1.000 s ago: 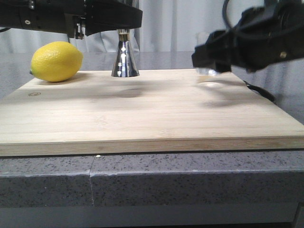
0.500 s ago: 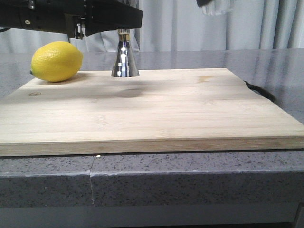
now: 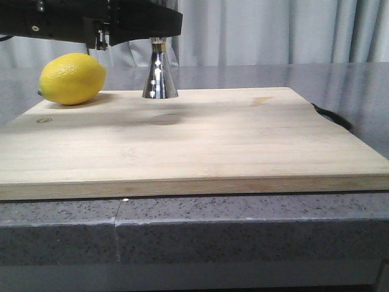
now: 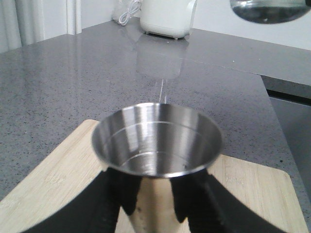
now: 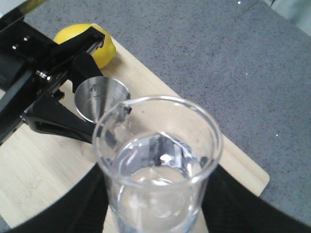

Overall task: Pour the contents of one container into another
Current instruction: 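Lift the beaker and carry it above the jigger with the right gripper, then tilt the beaker with the right gripper, pouring liquid into the jigger, then tilt the beaker upright and lower it back onto the board, then open the right gripper and raise it away from the beaker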

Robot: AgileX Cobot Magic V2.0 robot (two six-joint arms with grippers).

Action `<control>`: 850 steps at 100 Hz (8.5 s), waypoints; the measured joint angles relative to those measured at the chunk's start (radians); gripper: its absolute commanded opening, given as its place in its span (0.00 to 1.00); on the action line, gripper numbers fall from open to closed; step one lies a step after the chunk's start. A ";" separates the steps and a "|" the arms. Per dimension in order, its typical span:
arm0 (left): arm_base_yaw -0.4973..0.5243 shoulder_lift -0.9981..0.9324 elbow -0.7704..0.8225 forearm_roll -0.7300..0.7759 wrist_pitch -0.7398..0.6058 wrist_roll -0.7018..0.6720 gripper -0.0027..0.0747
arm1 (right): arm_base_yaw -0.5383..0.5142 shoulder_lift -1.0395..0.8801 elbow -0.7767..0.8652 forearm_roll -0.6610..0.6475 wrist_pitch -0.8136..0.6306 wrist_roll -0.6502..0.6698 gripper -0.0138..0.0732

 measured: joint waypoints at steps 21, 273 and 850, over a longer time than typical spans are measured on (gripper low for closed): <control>0.000 0.000 0.000 0.000 0.000 0.000 0.30 | 0.006 0.098 -0.147 0.003 0.117 -0.116 0.46; 0.000 0.000 0.000 0.001 0.000 0.000 0.30 | 0.102 0.313 -0.317 -0.262 0.180 -0.762 0.46; 0.000 0.000 0.000 0.002 0.000 0.000 0.30 | -0.401 0.211 0.713 1.776 -0.518 -1.819 0.61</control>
